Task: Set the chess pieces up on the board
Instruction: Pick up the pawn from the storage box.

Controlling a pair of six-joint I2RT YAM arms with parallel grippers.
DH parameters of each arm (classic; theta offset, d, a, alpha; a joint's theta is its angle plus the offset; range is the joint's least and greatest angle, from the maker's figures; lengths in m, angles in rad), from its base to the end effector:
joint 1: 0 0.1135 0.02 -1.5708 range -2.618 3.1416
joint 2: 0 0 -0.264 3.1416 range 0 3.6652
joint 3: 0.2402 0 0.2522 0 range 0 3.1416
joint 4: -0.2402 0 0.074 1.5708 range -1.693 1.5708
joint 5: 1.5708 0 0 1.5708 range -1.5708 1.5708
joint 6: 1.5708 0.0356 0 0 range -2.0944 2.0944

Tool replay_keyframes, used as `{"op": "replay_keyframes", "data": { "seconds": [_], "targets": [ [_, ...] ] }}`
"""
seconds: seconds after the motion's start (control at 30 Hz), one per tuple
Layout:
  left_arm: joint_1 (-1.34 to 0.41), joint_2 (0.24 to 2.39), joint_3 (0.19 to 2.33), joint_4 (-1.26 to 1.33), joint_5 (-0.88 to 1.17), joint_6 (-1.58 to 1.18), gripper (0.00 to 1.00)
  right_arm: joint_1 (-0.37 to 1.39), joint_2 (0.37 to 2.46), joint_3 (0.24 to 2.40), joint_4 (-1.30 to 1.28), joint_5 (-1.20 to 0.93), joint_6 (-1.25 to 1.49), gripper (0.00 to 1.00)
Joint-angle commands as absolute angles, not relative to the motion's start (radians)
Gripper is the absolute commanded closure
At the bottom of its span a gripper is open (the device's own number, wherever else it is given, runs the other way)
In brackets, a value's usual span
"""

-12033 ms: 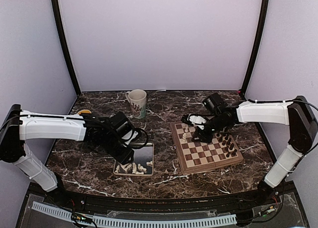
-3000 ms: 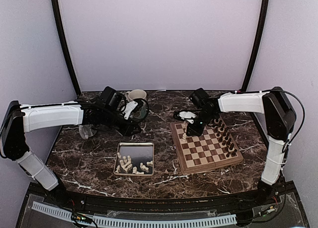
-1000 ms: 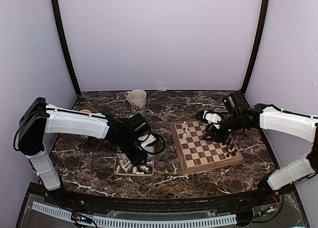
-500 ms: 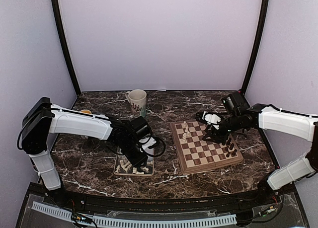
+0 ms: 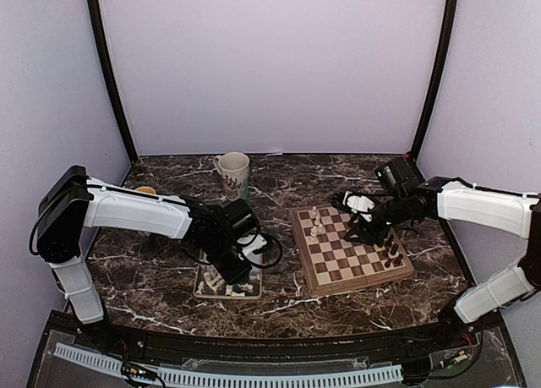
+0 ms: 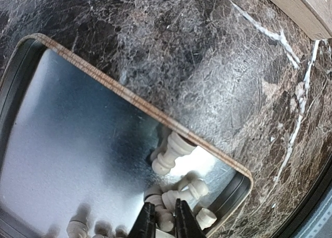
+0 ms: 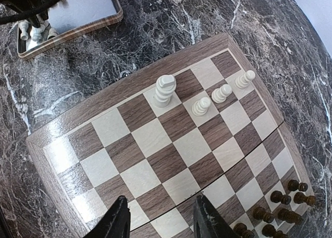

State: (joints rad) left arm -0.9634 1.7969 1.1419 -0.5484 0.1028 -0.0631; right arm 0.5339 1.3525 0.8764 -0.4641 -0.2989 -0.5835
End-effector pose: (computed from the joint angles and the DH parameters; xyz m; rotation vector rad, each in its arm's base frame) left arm 0.1964 -0.2889 0.1670 1.2629 2.5508 -0.3872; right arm 0.2286 0.1473 0.2250 -1.4196 2.0409 0.3537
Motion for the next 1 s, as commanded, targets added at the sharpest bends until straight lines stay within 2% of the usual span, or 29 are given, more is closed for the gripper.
{"op": "replay_keyframes", "data": {
  "seconds": [0.0, 0.17, 0.4, 0.57, 0.73, 0.97],
  "targets": [
    [-0.968, 1.767, 1.133, -0.580, 0.057, -0.075, 0.88, 0.531, 1.361, 0.882, -0.449, -0.321, -0.580, 0.58],
    [-0.965, 1.732, 1.172, -0.588, 0.034, -0.115, 0.93, 0.531, 1.369, 0.937, -0.482, -0.363, -0.559, 0.58],
    [-0.921, 1.660, 1.141, -0.544, 0.039, -0.216, 0.94, 0.535, 1.422, 1.116, -0.564, -0.505, -0.500, 0.56],
    [-0.856, 1.578, 1.056, -0.444, 0.117, -0.307, 0.94, 0.568, 1.514, 1.255, -0.625, -0.649, -0.432, 0.56],
    [-0.823, 1.509, 0.978, -0.353, 0.178, -0.365, 0.93, 0.662, 1.587, 1.312, -0.619, -0.670, -0.369, 0.56],
    [-0.819, 1.422, 0.908, -0.166, 0.247, -0.440, 0.91, 0.678, 1.714, 1.404, -0.642, -0.749, -0.301, 0.57]
  ]
}}
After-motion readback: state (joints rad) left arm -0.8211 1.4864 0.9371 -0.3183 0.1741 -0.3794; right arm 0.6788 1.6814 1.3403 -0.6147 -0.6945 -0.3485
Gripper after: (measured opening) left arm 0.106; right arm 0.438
